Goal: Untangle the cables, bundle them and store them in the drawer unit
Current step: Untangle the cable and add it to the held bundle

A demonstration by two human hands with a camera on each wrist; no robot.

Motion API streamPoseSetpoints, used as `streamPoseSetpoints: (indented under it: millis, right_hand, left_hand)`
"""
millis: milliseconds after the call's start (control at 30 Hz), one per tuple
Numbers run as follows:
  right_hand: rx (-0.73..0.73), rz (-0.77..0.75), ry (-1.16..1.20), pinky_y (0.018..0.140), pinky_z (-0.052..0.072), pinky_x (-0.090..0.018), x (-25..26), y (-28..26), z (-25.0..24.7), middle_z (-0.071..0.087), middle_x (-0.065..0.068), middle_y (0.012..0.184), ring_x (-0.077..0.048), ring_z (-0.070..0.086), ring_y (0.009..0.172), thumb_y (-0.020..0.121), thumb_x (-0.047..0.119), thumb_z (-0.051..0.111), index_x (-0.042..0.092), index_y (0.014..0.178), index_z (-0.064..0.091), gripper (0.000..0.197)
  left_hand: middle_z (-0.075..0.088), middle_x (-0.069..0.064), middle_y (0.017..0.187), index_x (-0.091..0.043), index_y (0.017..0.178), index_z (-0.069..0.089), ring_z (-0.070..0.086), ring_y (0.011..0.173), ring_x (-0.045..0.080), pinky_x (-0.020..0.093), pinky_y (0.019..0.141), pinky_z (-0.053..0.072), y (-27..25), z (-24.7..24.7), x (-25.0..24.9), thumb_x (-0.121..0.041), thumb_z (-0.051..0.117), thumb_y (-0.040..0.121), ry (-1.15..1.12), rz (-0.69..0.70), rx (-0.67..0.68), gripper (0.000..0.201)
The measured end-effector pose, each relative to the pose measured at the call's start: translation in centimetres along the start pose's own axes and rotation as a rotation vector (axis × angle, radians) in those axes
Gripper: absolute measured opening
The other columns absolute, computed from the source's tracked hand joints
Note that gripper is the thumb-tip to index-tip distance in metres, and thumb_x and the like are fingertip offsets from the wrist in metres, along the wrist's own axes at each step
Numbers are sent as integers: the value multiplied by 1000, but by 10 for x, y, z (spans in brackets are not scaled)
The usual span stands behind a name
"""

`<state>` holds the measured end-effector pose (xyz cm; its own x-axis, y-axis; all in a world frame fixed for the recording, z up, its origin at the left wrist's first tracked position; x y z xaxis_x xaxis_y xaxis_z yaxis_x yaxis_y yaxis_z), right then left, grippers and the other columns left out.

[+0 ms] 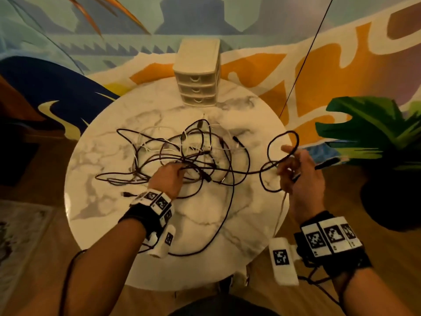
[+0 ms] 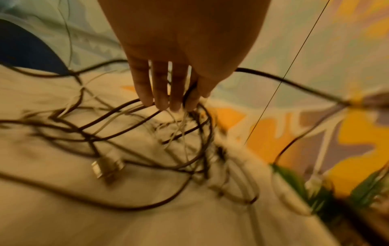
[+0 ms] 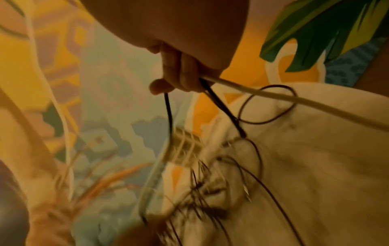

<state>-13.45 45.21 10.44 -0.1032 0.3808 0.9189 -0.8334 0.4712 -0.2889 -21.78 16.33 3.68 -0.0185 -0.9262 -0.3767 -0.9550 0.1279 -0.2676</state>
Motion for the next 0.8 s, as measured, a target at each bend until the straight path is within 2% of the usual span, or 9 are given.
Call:
streamPoseSetpoints:
  millis: [100, 167, 200, 333, 467, 533, 633, 700, 800]
  right_hand:
    - [-8, 82, -149, 37, 24, -16, -42, -10, -10, 54, -10, 61, -7, 33, 39, 103, 33, 28, 8, 111, 62, 43]
    - [-50, 101, -192, 36, 27, -15, -63, -17, -20, 56, -10, 62, -5, 33, 37, 103, 34, 30, 13, 114, 60, 38]
    - [-84, 102, -198, 36, 27, -15, -68, -17, -25, 57, -9, 62, -4, 33, 36, 103, 34, 31, 15, 115, 58, 35]
    - [-218, 59, -202, 41, 31, -17, -52, 0, -24, 52, -2, 62, -4, 38, 42, 102, 29, 34, 17, 108, 58, 28]
    - [-294, -235, -294, 45, 31, -14, 1, -7, -10, 44, 11, 42, 0, 36, 41, 100, 25, 41, 17, 61, 44, 40]
    - [-77, -214, -392, 41, 30, -15, 2, -24, 19, 44, 10, 37, -2, 36, 36, 97, 32, 48, 18, 54, 43, 45]
    - [447, 39, -608, 43, 34, -18, -51, -45, 68, 44, 0, 41, -8, 38, 37, 87, 54, 41, 9, 58, 63, 59]
    - [551, 171, -664, 47, 37, -19, -87, -44, 82, 46, -4, 43, -9, 42, 38, 93, 54, 35, 2, 66, 67, 67]
    - [603, 188, -732, 52, 31, -21, -112, -36, 87, 47, 4, 36, -3, 42, 36, 100, 39, 34, 12, 51, 60, 62]
  left_hand:
    - [54, 15, 109, -9, 106, 67, 54, 100, 34, 38, 79, 46, -18, -26, -17, -19, 52, 92, -24, 108, -326, 23]
    - [55, 13, 108, -7, 100, 68, 55, 95, 30, 35, 74, 46, -33, -34, -28, -24, 49, 91, -83, 204, -434, 27]
    - [57, 12, 105, -7, 98, 67, 56, 94, 29, 34, 74, 46, -35, -29, -31, -30, 45, 91, -105, 219, -409, 33]
    - [64, 14, 101, -9, 100, 64, 59, 97, 35, 37, 75, 43, -28, -31, -4, -40, 38, 98, -81, -75, -219, 40]
    - [67, 13, 98, -13, 97, 65, 60, 94, 35, 36, 71, 43, -33, -46, -13, -46, 36, 97, 72, -100, -238, 43]
    - [66, 8, 94, -15, 93, 65, 60, 92, 32, 36, 70, 45, -40, -42, -26, -45, 38, 97, 151, 24, -241, 40]
    - [63, 2, 85, -17, 83, 67, 60, 80, 27, 35, 58, 49, -58, -25, -51, -37, 45, 92, 246, 247, -260, 31]
    - [62, 1, 83, -20, 77, 66, 60, 72, 25, 32, 51, 48, -73, -9, -64, -36, 43, 85, 308, 346, -218, 29]
    - [65, -1, 86, -26, 76, 63, 62, 72, 22, 31, 57, 50, -87, 10, -63, -29, 45, 79, 304, 390, -148, 18]
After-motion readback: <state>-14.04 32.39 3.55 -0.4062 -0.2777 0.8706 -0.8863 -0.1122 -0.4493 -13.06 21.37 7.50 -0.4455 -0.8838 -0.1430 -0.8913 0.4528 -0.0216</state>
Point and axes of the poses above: each hand's wrist, its own y-axis towards the middle knuckle, its own z-axis out of the palm, x = y × z, the point moved 5 cm from there along y, towards the middle knuckle
